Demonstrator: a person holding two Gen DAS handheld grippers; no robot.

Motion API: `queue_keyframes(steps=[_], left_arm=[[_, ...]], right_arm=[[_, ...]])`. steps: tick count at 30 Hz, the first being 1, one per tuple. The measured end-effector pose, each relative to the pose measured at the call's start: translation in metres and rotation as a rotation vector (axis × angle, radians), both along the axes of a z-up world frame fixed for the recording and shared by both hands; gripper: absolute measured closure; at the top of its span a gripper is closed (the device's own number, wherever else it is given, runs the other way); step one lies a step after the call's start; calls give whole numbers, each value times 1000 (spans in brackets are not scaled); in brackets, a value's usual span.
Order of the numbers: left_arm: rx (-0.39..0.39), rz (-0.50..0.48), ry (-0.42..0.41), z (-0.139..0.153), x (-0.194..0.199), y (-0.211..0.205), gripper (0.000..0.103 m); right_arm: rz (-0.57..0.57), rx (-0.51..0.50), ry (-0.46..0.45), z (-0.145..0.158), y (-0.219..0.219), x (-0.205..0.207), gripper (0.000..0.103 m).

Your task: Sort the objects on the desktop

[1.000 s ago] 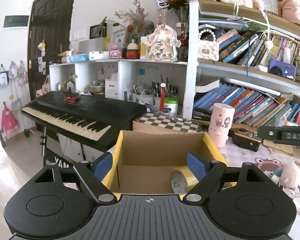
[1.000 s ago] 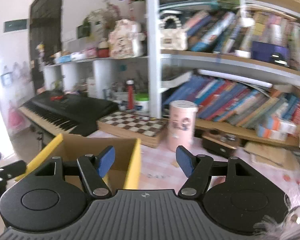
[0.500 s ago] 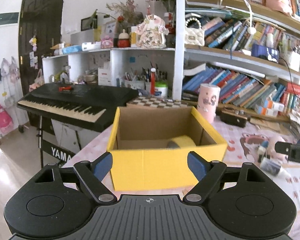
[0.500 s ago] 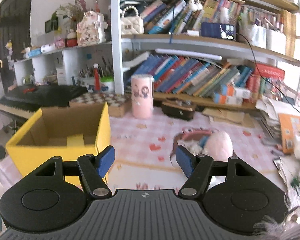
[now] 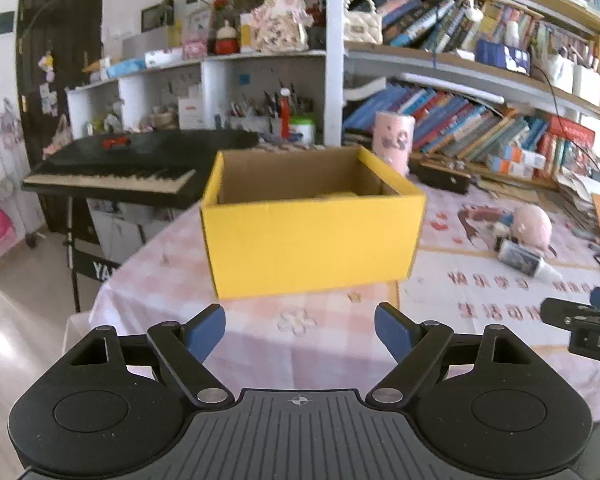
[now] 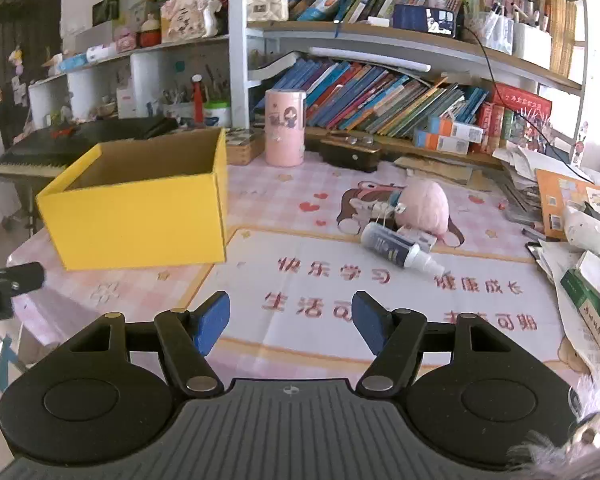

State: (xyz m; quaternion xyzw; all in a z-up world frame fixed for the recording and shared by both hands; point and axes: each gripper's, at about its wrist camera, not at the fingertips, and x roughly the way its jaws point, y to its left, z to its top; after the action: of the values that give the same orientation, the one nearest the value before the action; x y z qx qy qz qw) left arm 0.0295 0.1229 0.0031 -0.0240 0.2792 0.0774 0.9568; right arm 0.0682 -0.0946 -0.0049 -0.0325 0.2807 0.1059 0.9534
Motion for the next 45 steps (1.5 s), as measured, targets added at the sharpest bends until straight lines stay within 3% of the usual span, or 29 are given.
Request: queue_keyframes(steps=[21, 45], left_arm=[[-10, -130, 74, -14, -11, -22, 19], [4, -271, 89, -14, 25, -63, 19]], right_arm=[[-46, -16, 82, -13, -7, -32, 36], [-136, -5, 114, -15, -44, -14, 38]])
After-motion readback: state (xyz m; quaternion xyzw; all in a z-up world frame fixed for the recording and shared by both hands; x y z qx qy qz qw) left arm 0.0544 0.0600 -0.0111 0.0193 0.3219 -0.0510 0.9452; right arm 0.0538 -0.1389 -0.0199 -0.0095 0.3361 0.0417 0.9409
